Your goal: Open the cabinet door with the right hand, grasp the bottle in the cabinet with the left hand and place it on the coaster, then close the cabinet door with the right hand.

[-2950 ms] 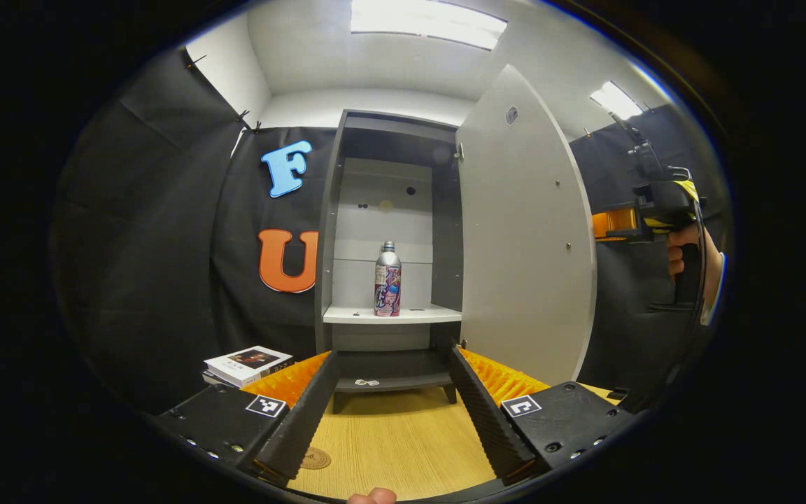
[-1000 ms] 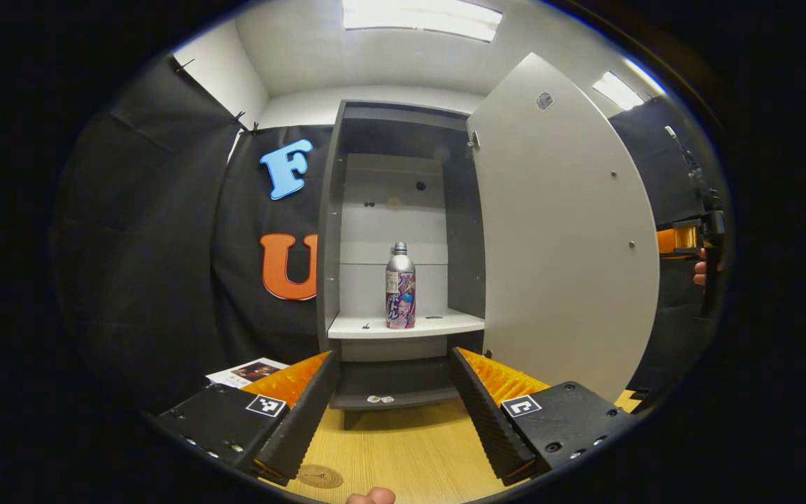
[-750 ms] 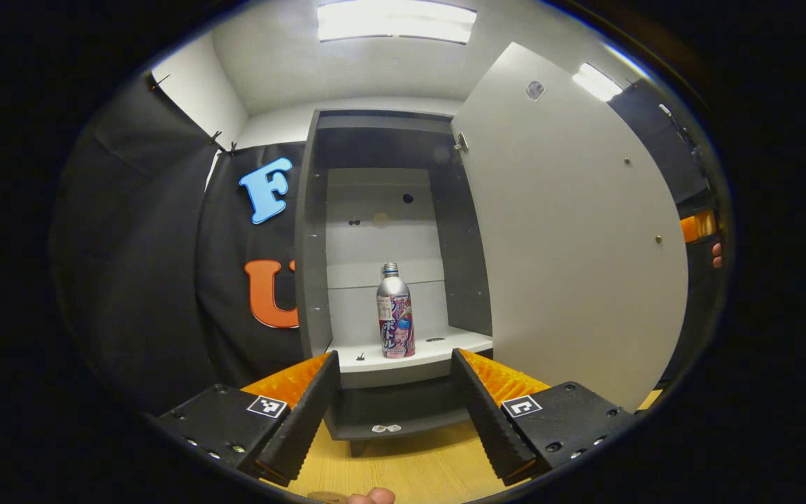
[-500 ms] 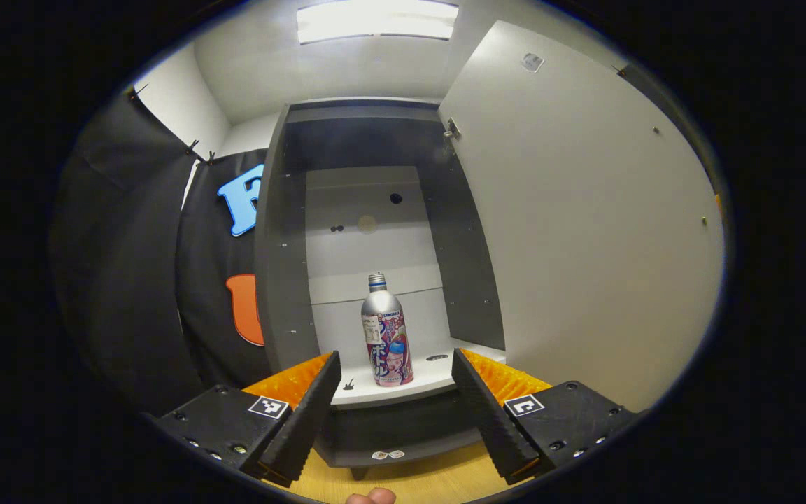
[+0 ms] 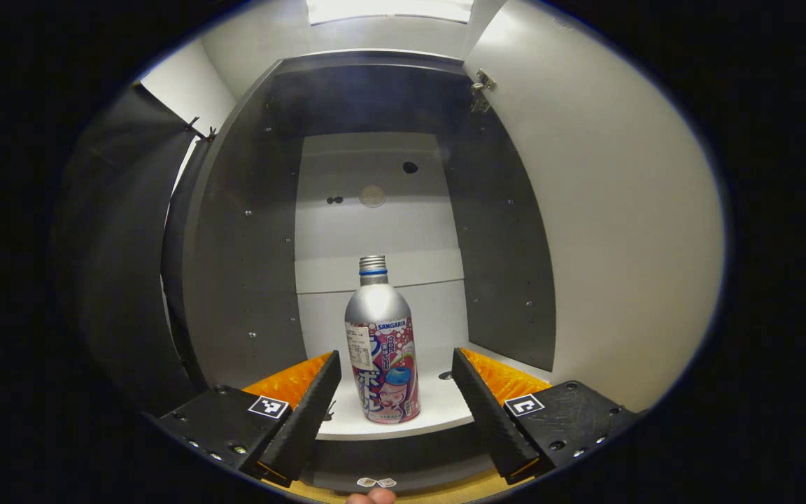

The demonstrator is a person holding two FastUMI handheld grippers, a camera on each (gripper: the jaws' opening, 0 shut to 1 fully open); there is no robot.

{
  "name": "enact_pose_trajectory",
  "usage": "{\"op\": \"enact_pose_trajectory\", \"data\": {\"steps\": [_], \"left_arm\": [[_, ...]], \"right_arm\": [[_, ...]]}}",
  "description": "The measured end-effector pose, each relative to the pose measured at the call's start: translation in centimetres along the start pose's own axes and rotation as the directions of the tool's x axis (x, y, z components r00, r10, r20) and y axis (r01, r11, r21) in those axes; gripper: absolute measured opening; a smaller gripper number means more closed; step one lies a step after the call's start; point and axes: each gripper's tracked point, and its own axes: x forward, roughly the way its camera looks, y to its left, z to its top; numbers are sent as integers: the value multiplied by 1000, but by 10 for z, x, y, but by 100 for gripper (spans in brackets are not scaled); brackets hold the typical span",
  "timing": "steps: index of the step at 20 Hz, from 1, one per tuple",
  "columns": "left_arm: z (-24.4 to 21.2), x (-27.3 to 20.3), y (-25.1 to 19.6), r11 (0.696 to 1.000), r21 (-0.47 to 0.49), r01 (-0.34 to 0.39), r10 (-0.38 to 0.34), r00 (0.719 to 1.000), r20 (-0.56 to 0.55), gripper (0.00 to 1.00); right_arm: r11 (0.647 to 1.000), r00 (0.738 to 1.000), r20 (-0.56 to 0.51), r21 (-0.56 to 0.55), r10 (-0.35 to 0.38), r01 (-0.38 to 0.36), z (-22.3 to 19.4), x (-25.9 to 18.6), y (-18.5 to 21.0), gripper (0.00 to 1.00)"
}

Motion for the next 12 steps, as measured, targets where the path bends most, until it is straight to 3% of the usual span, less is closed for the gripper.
{"op": "enact_pose_trajectory", "data": {"steps": [4,5,6,12], "left_arm": [[-10,26,6,1000,-10,-25,25,999,-24,96],[-11,30,8,999,-11,-32,32,999,-26,100],[-11,35,9,999,-11,-36,36,999,-27,96],[-11,55,17,998,-26,-56,55,997,-48,96]], "right_arm": [[1000,1000,0,11,-4,4,0,3,-2,72],[1000,1000,-2,14,-5,5,-1,3,-2,72],[1000,1000,-4,17,-5,5,-1,4,-2,73],[1000,1000,-1,18,-22,22,-1,7,-2,72]]}}
